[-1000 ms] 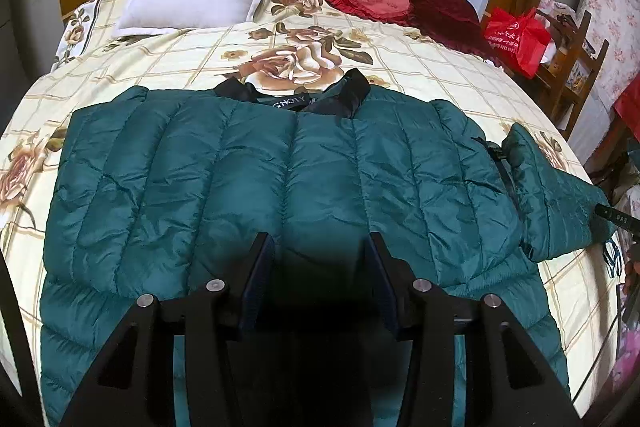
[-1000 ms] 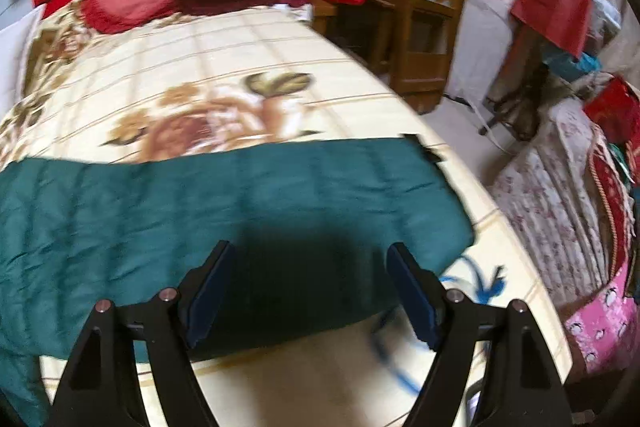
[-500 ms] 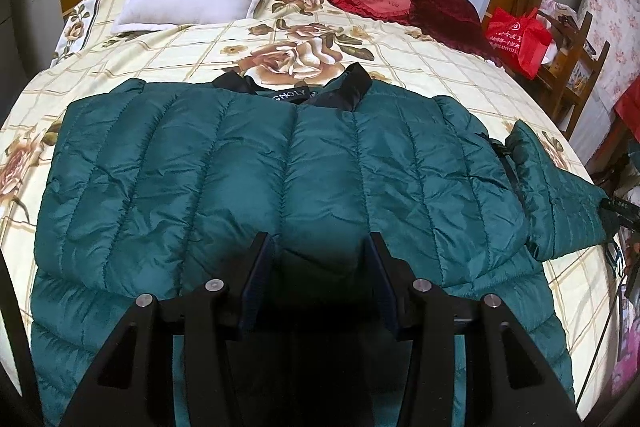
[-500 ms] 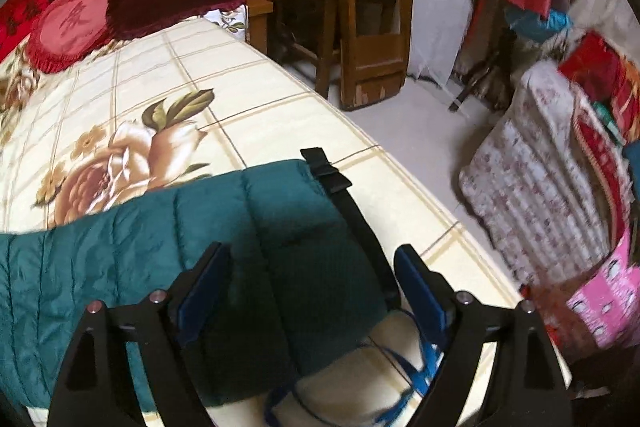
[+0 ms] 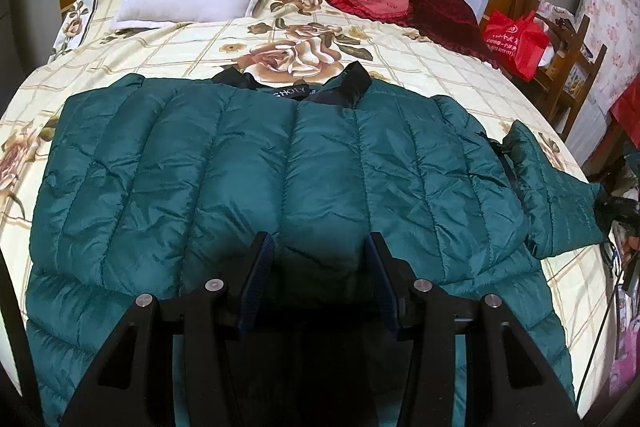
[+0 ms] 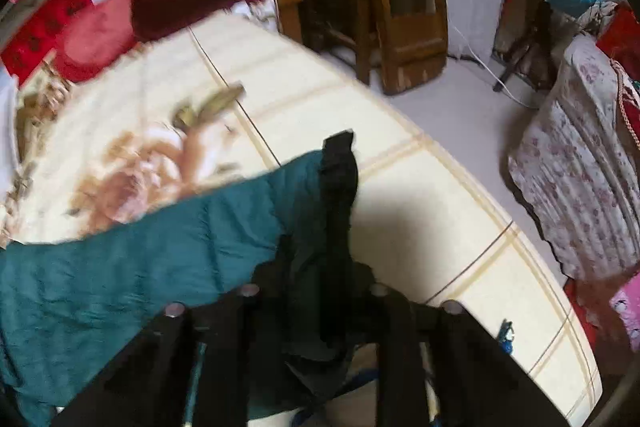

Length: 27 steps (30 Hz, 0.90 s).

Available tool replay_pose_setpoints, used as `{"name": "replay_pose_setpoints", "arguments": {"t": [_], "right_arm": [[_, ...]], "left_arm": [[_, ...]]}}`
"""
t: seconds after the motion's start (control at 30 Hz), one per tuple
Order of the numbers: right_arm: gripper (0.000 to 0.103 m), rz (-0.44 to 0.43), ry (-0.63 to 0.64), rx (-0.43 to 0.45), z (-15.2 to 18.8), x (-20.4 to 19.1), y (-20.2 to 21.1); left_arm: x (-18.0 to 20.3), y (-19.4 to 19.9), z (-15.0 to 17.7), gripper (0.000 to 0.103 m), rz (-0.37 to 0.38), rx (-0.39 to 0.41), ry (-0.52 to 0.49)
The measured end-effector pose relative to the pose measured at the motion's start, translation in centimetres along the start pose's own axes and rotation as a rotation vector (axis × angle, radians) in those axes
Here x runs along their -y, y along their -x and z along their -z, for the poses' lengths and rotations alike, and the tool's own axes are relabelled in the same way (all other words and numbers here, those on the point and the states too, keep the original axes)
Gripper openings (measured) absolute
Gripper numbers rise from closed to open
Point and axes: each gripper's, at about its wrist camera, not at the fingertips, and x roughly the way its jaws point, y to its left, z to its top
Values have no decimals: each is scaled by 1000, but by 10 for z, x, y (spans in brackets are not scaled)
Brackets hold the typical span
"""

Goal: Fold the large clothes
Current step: 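Fold the side edge with the right tool toward the jacket center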

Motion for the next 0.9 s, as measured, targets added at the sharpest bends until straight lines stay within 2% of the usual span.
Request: {"name": "replay_pose_setpoints", "arguments": {"t": [0.2, 0.3, 0.47, 0.67, 0.77, 0.83, 0.9], "right_arm": [[16, -123, 32, 76, -8, -24, 58], [14, -191, 81, 99, -9, -53, 88], [9, -324, 222, 103, 1, -131, 132], [7, -485, 438, 62, 35, -258, 167], [7, -493, 551, 74, 55, -313, 178], [7, -509, 578, 53, 61, -329, 179], [18, -430, 618, 55, 68, -336, 176]], "left_arm": [[-9, 15, -2, 29, -10, 13, 10], [-19, 25, -4, 29, -20, 27, 25], [-47, 43, -7, 29, -23, 50, 77], [-73, 60, -5, 29, -30, 69, 111], [-85, 65, -2, 29, -29, 74, 139], [-91, 68, 0, 29, -22, 71, 157], [-95, 70, 3, 29, -15, 73, 160]]}}
